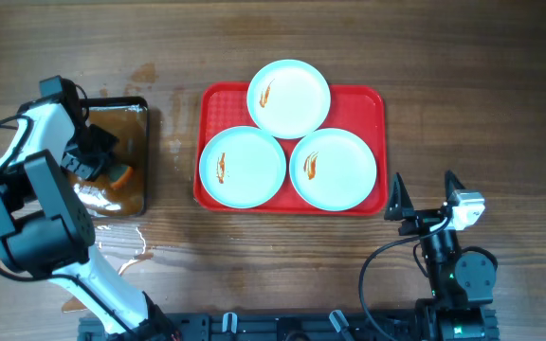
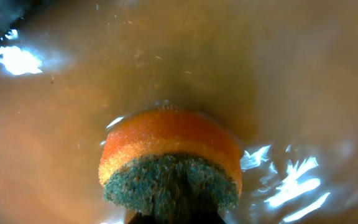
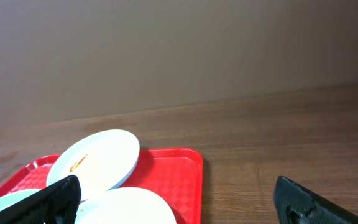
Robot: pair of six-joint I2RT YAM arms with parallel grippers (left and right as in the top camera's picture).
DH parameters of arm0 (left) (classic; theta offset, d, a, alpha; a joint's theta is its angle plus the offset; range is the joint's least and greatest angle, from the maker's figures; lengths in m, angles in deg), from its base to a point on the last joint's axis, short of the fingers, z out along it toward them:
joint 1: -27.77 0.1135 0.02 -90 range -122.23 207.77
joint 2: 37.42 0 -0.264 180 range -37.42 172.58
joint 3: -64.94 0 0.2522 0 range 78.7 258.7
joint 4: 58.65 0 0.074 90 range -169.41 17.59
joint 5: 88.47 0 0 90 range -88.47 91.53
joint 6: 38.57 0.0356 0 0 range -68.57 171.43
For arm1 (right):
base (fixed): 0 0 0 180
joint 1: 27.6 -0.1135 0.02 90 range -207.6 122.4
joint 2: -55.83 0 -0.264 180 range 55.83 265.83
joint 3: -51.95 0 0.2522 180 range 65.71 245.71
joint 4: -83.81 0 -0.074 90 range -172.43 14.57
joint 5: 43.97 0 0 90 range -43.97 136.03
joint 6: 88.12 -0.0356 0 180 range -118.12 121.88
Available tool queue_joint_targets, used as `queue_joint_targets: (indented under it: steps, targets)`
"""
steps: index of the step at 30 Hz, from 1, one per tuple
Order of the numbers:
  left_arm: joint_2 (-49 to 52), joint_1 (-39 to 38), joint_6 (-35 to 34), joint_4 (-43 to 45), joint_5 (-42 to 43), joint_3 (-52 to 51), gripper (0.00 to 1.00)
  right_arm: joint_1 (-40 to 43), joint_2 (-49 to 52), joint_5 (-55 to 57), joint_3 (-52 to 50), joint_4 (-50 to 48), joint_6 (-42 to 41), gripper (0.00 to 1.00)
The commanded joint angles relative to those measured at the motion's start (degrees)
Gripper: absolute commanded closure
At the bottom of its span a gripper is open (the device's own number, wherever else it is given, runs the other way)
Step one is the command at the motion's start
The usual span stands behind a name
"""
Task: Clean dirty plates on tray and stack at the side
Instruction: 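Grasp the sponge with the left gripper in the water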
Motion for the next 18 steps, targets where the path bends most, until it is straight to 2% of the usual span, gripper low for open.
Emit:
queue_joint_targets:
  steps: [1,5,7,10,12,14,18]
  targets:
    - [-5.05,0.15,-0.02,0.79,-1.14,1.53,0.87,0.39,-0.31,0.76,-0.07,-0.15,0.98,0.0]
    - [-4.76,0.15,-0.02,2.6,-1.31,0.42,0.83,0.39,-0.31,0.76,-0.07,-0.15,0.96,0.0]
    - [-4.7,0.15,-0.04,3.98,-2.08,-1.27,0.71,0.39,-0.31,0.79,-0.07,-0.15,0.98,0.0]
    - [-4.7,0.15,-0.04,5.79,-4.0,-3.5,0.66,0.39,-0.31,0.76,-0.07,-0.15,0.98,0.0]
    - [-4.7,0.15,-0.02,8.72,-5.2,-6.36,0.55,0.39,-0.31,0.76,-0.07,-0.15,0.98,0.0]
    - [-4.7,0.15,-0.02,10.36,-5.2,-7.98,0.52,0.39,-0.31,0.76,-0.07,-0.15,0.96,0.0]
    - [-4.72,0.15,2.19,12.15,-5.2,-8.59,0.36,0.39,-0.31,0.76,-0.07,-0.15,0.98,0.0]
